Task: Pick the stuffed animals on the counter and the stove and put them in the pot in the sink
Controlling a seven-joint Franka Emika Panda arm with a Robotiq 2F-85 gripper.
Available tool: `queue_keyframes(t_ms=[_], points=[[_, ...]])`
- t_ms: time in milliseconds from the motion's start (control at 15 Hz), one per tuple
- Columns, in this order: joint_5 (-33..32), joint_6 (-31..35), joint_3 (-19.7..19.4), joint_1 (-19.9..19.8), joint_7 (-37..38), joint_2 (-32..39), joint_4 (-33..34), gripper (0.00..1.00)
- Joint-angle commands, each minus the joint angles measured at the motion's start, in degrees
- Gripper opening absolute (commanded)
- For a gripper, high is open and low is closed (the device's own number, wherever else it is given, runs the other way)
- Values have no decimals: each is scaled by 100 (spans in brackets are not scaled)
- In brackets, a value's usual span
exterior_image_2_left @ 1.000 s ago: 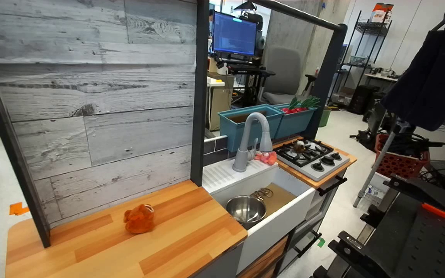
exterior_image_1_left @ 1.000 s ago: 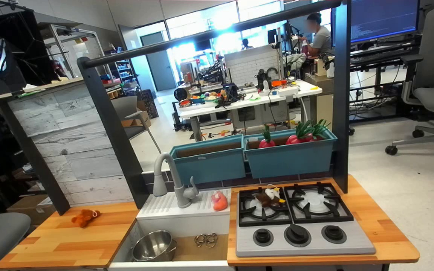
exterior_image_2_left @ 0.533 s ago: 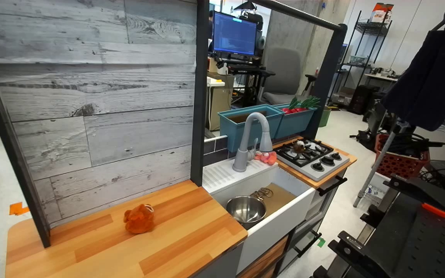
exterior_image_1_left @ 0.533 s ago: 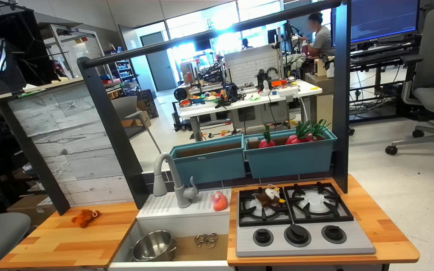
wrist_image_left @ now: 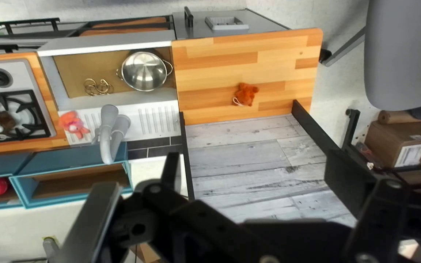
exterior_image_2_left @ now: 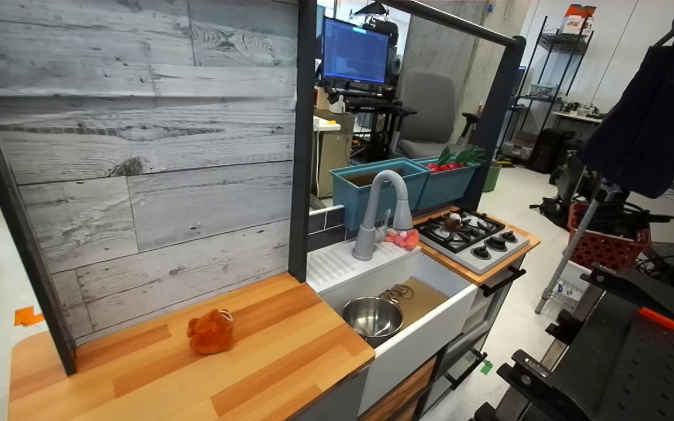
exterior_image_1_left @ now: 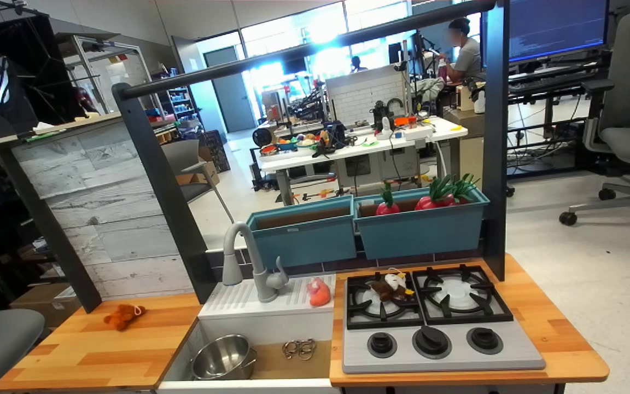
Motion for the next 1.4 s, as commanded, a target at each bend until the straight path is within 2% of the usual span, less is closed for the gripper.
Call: queue_keyframes(t_ms=[0,333,467,533,733,800,867,1000,1333], points=[[-189,-177,200,-61,496,1303,1212,100],[-817,-730,125,-3,1591,2951,2203,100],[-1011,-1085,-4,124,1711,3685,2677,100],[-802,-597,-43,134,1492,2920,1911,100],[-867,-768,-132,197,1554,3660,2395,100],[-573,-1670,-70,109,1036,3399,2297,100],[-796,-987,-159,214,1426,3718,2431,100],[-679,-1450,-146,196,1199,3616,2398,100],[-652,-1548,-137,188,1145,3506,2356,100]])
